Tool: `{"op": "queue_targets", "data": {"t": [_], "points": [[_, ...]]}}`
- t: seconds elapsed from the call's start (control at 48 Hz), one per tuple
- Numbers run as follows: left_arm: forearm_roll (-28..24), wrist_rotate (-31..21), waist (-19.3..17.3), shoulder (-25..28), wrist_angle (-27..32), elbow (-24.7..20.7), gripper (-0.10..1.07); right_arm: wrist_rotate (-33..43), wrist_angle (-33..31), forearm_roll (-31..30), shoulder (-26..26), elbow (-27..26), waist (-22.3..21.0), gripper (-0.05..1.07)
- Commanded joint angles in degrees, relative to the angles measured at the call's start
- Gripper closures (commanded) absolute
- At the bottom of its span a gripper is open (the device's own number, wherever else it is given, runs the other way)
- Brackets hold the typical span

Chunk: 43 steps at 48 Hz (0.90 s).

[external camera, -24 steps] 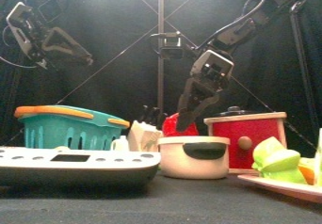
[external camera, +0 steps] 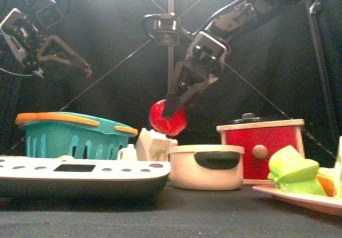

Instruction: Place apple on stove

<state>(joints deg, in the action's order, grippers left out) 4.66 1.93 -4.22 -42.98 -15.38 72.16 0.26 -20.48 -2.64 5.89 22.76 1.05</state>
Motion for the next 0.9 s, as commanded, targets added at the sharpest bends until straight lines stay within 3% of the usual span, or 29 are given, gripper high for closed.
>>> {"op": "queue_targets", "data": {"t": [0.0, 0.375, 0.875], "points": [[0.1, -0.1, -0.5, -0.6, 1.2, -0.4, 0.35, -0.1, -2.5, -1.1, 0.9, -5.4, 1.8, 0.39], [0.1, 0.1, -0.5, -1.6, 2.5, 0.1, 0.35, -3.2, -14.7, -3.6, 11.7, -20.8, 5.8, 0.39], [0.1, 0.0, -0.5, -1.6, 2.5, 0.7, 0.35, -4.7, -16.2, -3.7, 17.5, -26.6, 5.4, 0.38]]}}
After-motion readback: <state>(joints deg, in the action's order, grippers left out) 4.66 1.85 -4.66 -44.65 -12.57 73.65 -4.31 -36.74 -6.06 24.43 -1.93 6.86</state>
